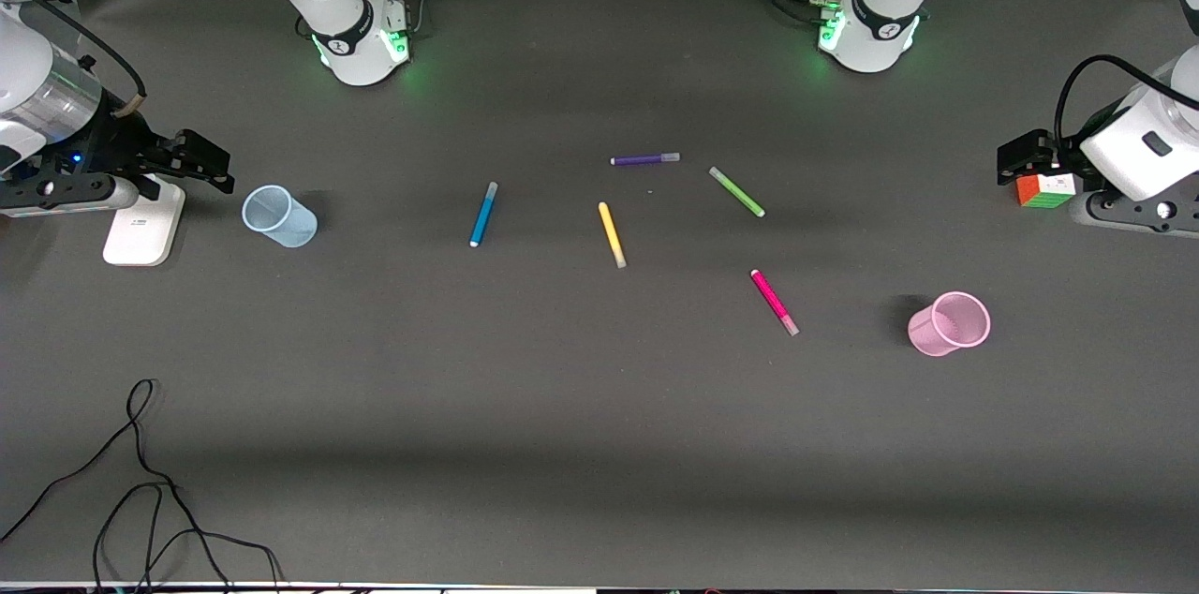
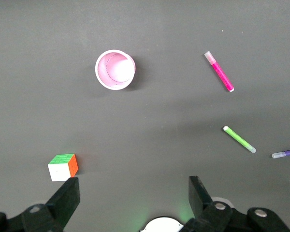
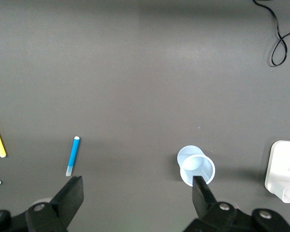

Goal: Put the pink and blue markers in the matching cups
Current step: 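Move the right gripper toward the blue marker while the left gripper starts reaching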

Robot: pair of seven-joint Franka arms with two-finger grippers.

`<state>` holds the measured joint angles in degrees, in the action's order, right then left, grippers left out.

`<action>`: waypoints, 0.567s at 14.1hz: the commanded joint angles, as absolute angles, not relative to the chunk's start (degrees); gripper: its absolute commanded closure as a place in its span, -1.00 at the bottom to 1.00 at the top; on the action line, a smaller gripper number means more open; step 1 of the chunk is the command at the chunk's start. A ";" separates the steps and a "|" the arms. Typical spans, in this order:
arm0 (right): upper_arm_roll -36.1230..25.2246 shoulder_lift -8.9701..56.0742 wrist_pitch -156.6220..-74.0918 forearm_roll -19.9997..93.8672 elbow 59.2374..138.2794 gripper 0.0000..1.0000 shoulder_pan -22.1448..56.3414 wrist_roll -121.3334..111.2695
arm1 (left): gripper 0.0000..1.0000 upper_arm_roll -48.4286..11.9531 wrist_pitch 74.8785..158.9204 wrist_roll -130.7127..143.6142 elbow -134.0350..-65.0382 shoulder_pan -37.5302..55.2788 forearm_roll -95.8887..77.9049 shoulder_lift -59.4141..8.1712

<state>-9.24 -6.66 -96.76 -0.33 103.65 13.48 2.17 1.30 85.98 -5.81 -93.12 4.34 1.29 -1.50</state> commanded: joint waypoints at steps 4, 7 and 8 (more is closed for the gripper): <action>-9.05 -3.88 -93.34 -0.88 101.16 -1.00 13.97 2.37 | -0.99 1.85 85.87 -5.98 -93.08 5.01 1.49 -1.14; -7.82 0.16 -93.87 2.97 101.25 -1.00 14.06 7.45 | -1.00 1.93 86.13 -5.89 -93.16 4.92 1.49 -1.23; -7.30 1.92 -93.87 4.90 101.51 -1.00 14.15 8.08 | -0.99 1.85 86.22 -5.89 -93.16 4.75 1.49 -1.32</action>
